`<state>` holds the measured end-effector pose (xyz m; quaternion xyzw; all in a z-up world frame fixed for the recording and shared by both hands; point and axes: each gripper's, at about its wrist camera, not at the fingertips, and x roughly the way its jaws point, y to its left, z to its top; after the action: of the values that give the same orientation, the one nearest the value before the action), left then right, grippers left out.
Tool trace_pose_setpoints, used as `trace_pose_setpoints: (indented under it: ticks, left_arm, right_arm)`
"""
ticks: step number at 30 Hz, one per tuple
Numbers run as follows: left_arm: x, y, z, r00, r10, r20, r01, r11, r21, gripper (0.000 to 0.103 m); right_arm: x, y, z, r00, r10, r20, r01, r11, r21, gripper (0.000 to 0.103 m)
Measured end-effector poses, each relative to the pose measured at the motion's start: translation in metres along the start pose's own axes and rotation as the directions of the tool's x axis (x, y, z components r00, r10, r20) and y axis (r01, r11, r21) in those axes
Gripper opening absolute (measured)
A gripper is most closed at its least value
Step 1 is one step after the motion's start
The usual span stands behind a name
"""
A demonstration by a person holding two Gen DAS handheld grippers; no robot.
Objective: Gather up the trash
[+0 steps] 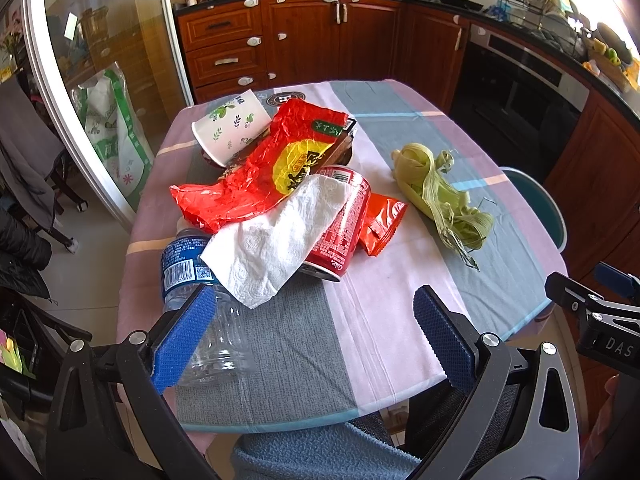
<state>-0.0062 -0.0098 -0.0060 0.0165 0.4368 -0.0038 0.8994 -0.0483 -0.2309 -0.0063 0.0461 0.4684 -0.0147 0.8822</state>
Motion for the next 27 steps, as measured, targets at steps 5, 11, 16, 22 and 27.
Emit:
trace_pose_setpoints:
  ticks: [5,11,16,22,27]
  left_arm:
    - [0.003,0.005,-0.002,1.0,-0.004,-0.004,0.004,1.0,-0.006,0.099]
    - [0.007,0.007,-0.001,1.0,-0.008,-0.013,0.008,1.0,-0.011,0.099]
    - [0.012,0.01,0.001,1.0,-0.009,-0.016,0.009,1.0,-0.006,0.099]
    - [0.024,0.036,0.021,0.998,-0.056,0.026,0.055,0.998,0.038,0.099]
    - [0.047,0.061,0.045,0.999,-0.046,-0.008,0.047,0.996,0.072,0.099]
  right_arm:
    - [0.001,0.002,0.002,1.0,-0.005,-0.003,0.005,1.0,-0.008,0.097]
    - [0.003,0.005,0.004,1.0,-0.011,-0.01,0.011,1.0,-0.017,0.097]
    - [0.008,0.01,0.008,1.0,-0.015,-0.018,0.014,0.999,-0.038,0.097]
    - [0.022,0.02,0.031,1.0,-0.007,-0.002,0.007,0.997,-0.082,0.097]
    - [0.043,0.03,0.058,0.999,0.032,0.007,-0.031,0.994,-0.102,0.097]
